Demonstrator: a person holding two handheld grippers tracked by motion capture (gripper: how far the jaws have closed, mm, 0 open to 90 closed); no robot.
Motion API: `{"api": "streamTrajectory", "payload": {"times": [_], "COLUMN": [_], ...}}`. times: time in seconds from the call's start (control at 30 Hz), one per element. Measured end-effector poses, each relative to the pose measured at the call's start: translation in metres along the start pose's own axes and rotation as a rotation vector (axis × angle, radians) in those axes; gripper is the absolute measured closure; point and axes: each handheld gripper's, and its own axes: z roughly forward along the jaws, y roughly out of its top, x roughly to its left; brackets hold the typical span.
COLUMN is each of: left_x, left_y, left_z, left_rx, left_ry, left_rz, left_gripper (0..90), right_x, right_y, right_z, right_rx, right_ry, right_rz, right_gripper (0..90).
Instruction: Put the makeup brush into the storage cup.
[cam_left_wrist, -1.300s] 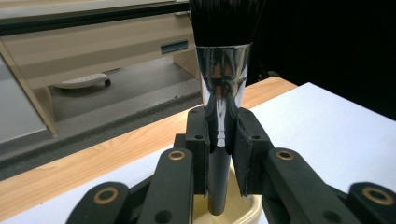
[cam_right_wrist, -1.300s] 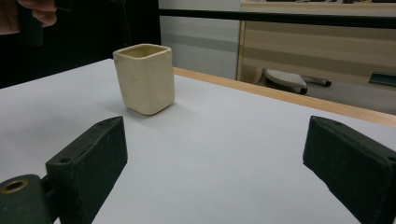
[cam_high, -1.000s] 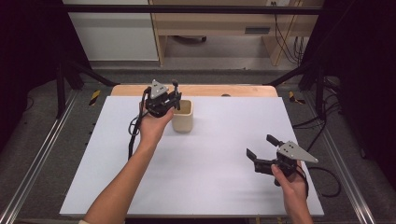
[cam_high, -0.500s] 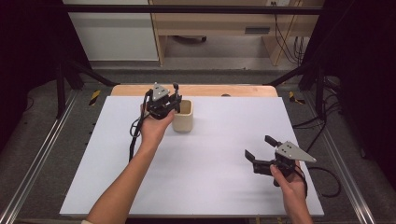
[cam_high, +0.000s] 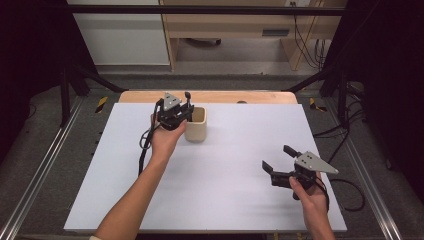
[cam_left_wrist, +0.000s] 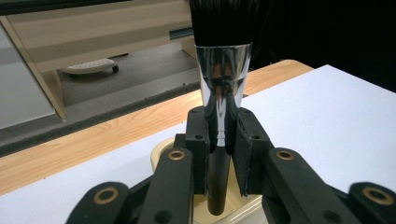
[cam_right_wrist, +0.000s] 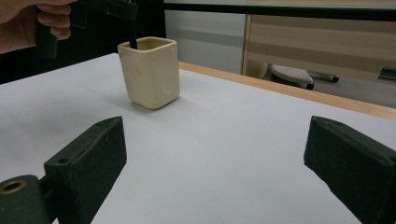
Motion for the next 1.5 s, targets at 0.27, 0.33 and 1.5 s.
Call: {"api": "streamTrajectory", "payload": {"times": [0.27, 0.33, 1.5], "left_x": [-0.001, -0.002, 0.003], "left_y": [-0.002, -0.003, -0.007], "left_z": [0.003, 0.003, -0.042], "left_rx": [0.009, 0.006, -0.107], "left_ry": [0.002, 0.006, -0.011], "left_rz": [0.014, 0.015, -0.007], "left_gripper": [77.0, 76.9, 41.5], "right_x": [0.000, 0.000, 0.001], "right_y": [0.000, 0.000, -0.002], "right_z": [0.000, 0.000, 0.003], "right_rx": [0.004, 0.004, 0.011], "right_ry": [0.000, 0.000, 0.006], "right_rz": [0.001, 0.001, -0.001], "right_gripper": [6.2, 6.2, 5.3]}}
